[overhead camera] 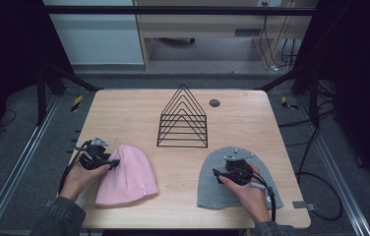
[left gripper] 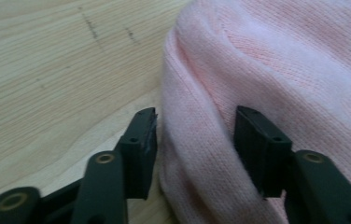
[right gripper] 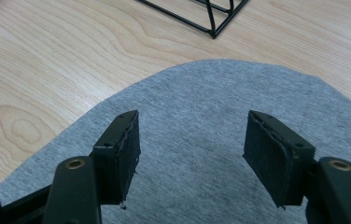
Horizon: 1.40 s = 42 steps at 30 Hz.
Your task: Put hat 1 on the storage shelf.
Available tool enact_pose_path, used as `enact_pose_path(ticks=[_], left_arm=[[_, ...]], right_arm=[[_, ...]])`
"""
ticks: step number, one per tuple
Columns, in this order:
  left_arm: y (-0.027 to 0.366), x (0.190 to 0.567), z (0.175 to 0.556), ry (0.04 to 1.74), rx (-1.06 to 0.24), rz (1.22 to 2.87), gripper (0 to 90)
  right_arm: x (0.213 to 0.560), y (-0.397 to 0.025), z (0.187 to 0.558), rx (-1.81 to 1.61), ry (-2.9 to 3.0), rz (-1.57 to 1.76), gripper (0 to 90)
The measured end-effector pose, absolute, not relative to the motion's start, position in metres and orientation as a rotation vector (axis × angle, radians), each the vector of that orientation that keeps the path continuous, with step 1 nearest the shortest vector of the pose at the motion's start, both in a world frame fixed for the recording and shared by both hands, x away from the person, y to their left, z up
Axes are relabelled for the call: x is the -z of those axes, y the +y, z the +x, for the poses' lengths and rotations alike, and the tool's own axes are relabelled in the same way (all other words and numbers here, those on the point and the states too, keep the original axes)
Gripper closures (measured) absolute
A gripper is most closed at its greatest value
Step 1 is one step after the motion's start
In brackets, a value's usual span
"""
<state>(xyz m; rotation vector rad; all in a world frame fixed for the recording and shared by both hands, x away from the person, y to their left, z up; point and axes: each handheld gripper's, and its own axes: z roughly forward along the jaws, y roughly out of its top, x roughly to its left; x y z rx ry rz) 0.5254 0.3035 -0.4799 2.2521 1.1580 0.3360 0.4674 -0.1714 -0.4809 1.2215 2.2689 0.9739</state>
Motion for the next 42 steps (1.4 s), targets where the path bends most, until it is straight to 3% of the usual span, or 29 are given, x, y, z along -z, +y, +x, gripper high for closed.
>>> enact_pose_path(ticks=[5, 12, 23, 42], left_arm=[[0.3, 0.479, 0.525, 1.147, -0.296, 2.266, 68.4], [0.296, 0.477, 0.523, 1.177, -0.317, 2.273, 77.6], [0.29, 0.454, 0.504, 1.12, -0.484, 2.227, 80.2], [0.268, 0.396, 0.467, 0.862, -0.605, 2.246, 80.6]], right_arm=[[0.481, -0.172, 0.467, -0.973, 2.275, 1.209, 35.7], [0.481, -0.171, 0.467, -0.971, 2.271, 1.203, 36.1], [0.479, -0.173, 0.466, -0.976, 2.247, 1.204, 36.3], [0.464, -0.177, 0.46, -0.999, 2.154, 1.176, 32.5]])
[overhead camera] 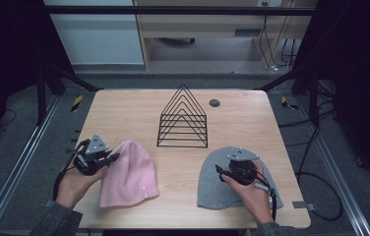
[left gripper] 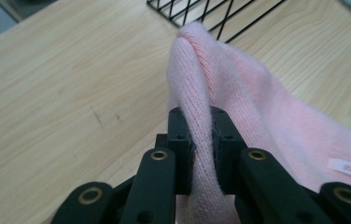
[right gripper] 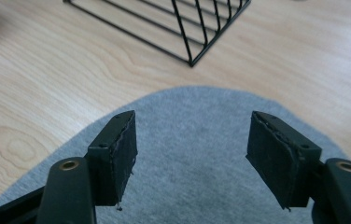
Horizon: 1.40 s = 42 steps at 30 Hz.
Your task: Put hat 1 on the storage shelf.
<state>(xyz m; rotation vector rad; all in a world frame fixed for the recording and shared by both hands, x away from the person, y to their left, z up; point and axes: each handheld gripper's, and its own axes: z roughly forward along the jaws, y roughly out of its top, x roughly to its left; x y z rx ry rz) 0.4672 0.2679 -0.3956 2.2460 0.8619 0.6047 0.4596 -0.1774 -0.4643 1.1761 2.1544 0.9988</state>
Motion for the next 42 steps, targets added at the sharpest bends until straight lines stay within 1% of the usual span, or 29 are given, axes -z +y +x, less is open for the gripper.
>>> enact_pose_path(ticks=[6, 8, 9, 12, 16, 20, 27, 34, 39, 42], left_arm=[[0.253, 0.377, 0.465, 0.797, -0.588, 2.249, 80.6], [0.243, 0.362, 0.466, 0.765, -0.586, 2.266, 80.6], [0.243, 0.362, 0.466, 0.765, -0.586, 2.266, 80.6], [0.237, 0.345, 0.469, 0.74, -0.579, 2.274, 80.6], [0.232, 0.327, 0.473, 0.712, -0.575, 2.298, 80.6], [0.231, 0.304, 0.474, 0.689, -0.596, 2.307, 80.6], [0.23, 0.284, 0.474, 0.671, -0.628, 2.314, 80.5], [0.229, 0.26, 0.477, 0.652, -0.644, 2.3, 80.4], [0.226, 0.249, 0.477, 0.637, -0.65, 2.292, 80.3], [0.224, 0.245, 0.478, 0.637, -0.652, 2.283, 80.3]], right_arm=[[0.451, -0.178, 0.457, -1.075, 2.109, 1.14, 31.5], [0.44, -0.171, 0.453, -1.11, 2.105, 1.102, 31.2], [0.44, -0.171, 0.453, -1.11, 2.105, 1.102, 31.2], [0.428, -0.163, 0.45, -1.128, 2.11, 1.058, 30.7], [0.421, -0.156, 0.447, -1.126, 2.123, 1.036, 30.9], [0.412, -0.146, 0.443, -1.116, 2.153, 0.983, 30.6], [0.403, -0.135, 0.446, -1.118, 2.179, 0.939, 30.9], [0.393, -0.11, 0.45, -1.107, 2.248, 0.865, 30.8], [0.39, -0.093, 0.454, -1.097, 2.302, 0.816, 28.5], [0.39, -0.086, 0.456, -1.091, 2.324, 0.795, 28.6]])
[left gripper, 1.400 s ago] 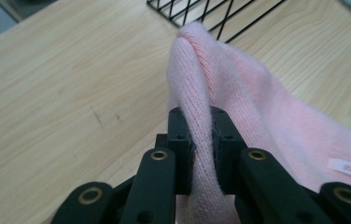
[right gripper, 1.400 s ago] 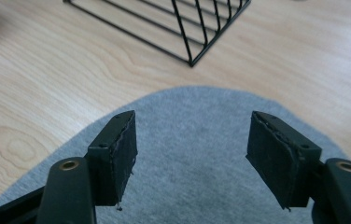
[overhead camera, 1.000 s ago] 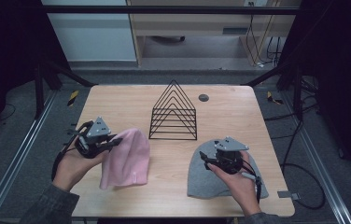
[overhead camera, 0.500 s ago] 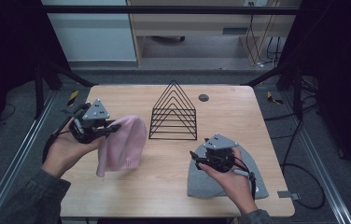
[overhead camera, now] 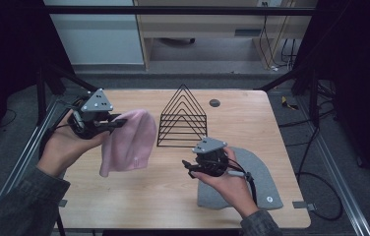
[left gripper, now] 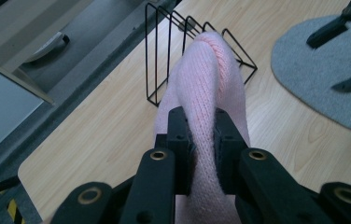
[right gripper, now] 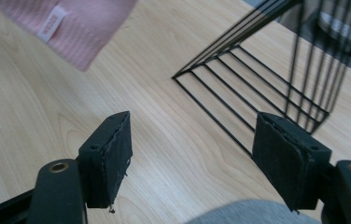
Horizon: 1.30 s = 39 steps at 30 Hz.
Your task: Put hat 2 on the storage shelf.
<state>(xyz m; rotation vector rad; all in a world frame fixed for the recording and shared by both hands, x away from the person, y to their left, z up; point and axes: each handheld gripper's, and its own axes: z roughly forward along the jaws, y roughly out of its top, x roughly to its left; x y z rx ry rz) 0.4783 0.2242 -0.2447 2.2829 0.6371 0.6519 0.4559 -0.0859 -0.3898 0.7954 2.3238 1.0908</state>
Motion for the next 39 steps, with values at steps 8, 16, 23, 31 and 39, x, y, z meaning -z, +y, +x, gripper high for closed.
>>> enact_pose_path(ticks=[8, 16, 23, 31, 39], left_arm=[[0.221, 0.229, 0.481, 0.633, -0.656, 2.223, 80.2], [0.216, 0.218, 0.476, 0.613, -0.65, 2.189, 80.1], [0.21, 0.209, 0.471, 0.584, -0.64, 2.168, 80.0], [0.203, 0.201, 0.463, 0.545, -0.622, 2.152, 79.9], [0.21, 0.205, 0.475, 0.592, -0.623, 2.125, 79.5]], right_arm=[[0.389, -0.061, 0.46, -1.097, 2.393, 0.726, 33.7], [0.386, -0.048, 0.462, -1.188, 2.429, 0.715, 42.1], [0.386, -0.04, 0.465, -1.258, 2.452, 0.727, 44.1], [0.387, -0.03, 0.479, -1.367, 2.475, 0.742, 44.0], [0.376, -0.032, 0.478, -1.449, 2.475, 0.671, 81.2]])
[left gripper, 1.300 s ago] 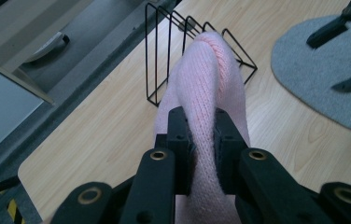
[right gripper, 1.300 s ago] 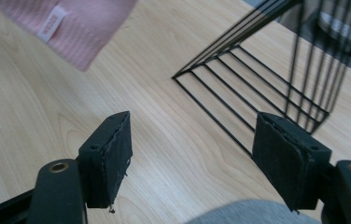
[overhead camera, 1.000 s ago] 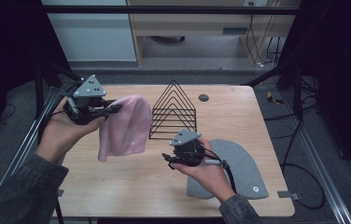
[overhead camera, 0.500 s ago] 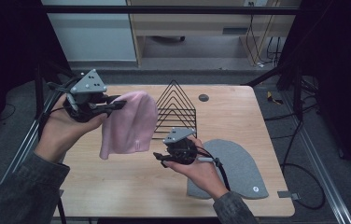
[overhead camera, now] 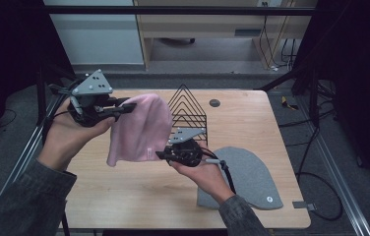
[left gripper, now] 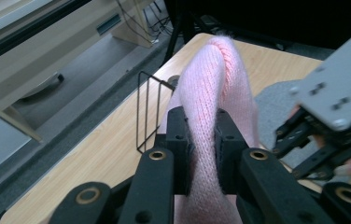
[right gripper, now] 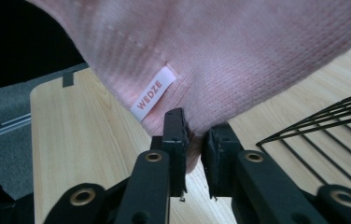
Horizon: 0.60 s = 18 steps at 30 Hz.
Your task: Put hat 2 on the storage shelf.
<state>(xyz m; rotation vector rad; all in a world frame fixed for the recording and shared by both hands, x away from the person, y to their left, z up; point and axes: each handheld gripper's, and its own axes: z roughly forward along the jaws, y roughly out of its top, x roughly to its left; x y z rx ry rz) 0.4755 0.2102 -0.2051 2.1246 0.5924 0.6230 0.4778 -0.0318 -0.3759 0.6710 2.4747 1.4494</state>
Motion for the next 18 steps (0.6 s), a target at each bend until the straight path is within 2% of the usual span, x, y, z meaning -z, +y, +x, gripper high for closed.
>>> enact_pose_path(ticks=[8, 18], left_arm=[[0.215, 0.211, 0.495, 0.628, -0.612, 2.069, 78.5], [0.205, 0.205, 0.548, 0.692, -0.599, 1.957, 77.7]], right_arm=[[0.344, -0.045, 0.482, -1.411, 2.461, 0.6, 83.8], [0.296, -0.069, 0.525, -1.314, 2.396, 0.649, 84.1]])
